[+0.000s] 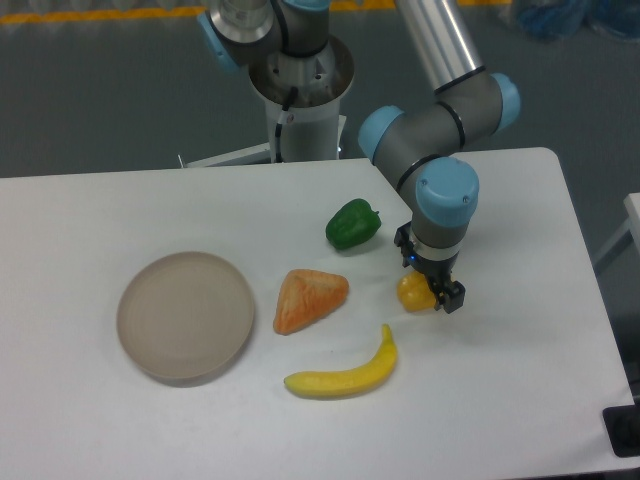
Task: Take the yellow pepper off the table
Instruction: 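Lower further and close the gripper around the yellow pepper, then lift the held yellow pepper up off the table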
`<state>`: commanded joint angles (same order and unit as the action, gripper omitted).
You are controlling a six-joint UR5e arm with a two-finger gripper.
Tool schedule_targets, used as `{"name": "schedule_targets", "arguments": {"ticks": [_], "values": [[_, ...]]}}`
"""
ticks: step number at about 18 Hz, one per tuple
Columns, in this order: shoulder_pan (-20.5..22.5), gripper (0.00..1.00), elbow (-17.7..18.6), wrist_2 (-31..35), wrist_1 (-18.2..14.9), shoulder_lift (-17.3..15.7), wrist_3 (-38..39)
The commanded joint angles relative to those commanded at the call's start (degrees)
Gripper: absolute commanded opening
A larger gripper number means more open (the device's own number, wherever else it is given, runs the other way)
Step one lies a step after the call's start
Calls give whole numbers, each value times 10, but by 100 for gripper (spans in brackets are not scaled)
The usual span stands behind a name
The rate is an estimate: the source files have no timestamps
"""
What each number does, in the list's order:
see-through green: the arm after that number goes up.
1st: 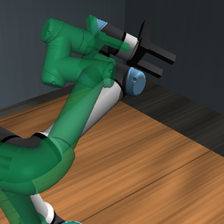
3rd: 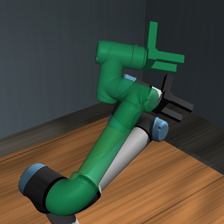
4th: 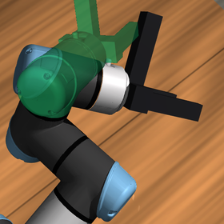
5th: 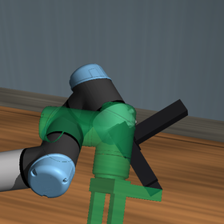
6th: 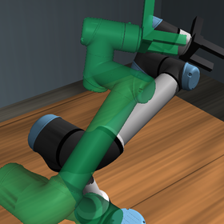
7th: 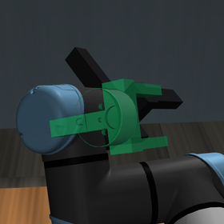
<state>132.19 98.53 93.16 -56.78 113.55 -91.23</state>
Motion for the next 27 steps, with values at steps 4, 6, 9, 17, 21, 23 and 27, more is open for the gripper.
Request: {"name": "schedule_targets", "arguments": {"ticks": [4,6,9,17,21,23,27], "values": [[1,28,-10,1,-5,-5,10],[1,28,-14,2,-13,-9,11],[3,28,-18,2,-33,-28,15],[3,28,-83,-5,-108,-57,51],[11,28,-92,-61,-109,-67,72],[16,27,-93,-62,-111,-67,73],[32,24,-91,-61,-112,-67,68]]}}
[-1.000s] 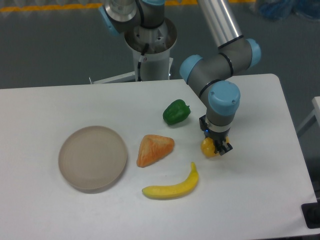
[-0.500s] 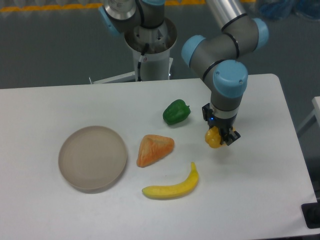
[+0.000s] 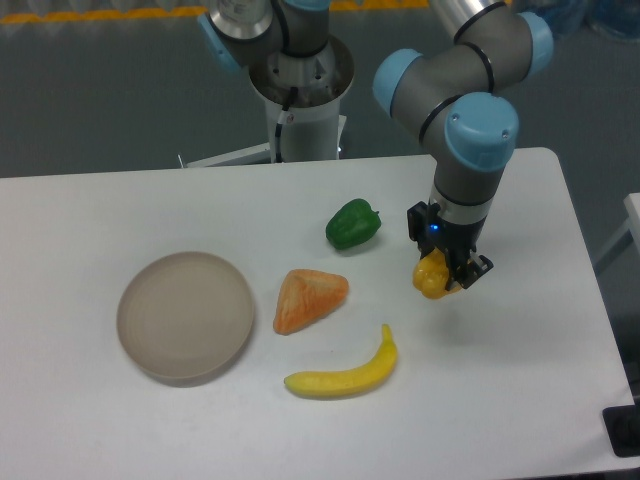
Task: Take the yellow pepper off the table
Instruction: 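Lift the held yellow pepper up off the table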
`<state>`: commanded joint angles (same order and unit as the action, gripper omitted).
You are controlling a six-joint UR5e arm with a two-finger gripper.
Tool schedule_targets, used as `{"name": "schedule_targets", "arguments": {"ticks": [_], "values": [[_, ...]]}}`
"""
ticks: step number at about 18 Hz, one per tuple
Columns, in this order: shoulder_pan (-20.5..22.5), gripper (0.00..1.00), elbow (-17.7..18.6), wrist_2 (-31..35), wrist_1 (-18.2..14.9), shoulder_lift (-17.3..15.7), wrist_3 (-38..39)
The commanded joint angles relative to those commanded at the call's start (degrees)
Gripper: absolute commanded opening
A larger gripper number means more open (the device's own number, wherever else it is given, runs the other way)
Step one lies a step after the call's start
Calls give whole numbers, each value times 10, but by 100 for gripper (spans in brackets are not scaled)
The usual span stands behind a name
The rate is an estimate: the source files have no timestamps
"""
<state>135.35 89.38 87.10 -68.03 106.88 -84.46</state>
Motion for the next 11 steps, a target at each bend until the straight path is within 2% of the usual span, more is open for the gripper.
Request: {"name": "schedule_targets", "arguments": {"ticks": [2,11], "values": [[6,21,7,4,-1,-1,-4],[14,22,5,11,-8,-7,-10]]}}
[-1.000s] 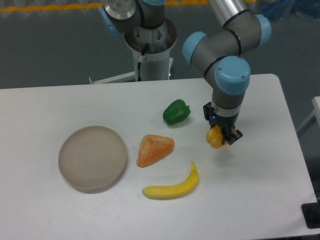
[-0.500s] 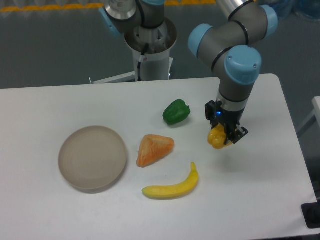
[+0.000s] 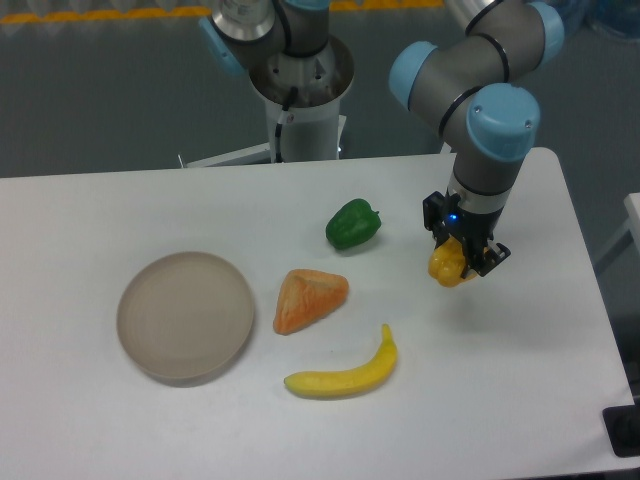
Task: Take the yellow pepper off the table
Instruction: 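Lift the held yellow pepper up off the table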
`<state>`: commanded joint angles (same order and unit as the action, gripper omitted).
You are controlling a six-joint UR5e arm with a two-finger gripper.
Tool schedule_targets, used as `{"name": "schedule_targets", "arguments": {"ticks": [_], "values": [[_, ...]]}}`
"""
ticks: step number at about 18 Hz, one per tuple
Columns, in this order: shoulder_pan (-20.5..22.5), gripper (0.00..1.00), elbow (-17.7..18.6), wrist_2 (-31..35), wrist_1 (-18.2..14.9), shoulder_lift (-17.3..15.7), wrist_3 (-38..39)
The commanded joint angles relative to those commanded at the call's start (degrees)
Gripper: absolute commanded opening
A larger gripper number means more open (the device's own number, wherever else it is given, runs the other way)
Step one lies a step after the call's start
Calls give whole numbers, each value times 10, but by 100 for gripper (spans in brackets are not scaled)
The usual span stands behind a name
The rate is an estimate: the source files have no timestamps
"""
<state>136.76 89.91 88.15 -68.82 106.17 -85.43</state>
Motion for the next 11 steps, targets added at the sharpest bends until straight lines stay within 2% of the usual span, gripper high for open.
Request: {"name": "schedule_targets", "arguments": {"ticks": [11], "values": [[-4,23,-5,-1,0,0,-23]]}}
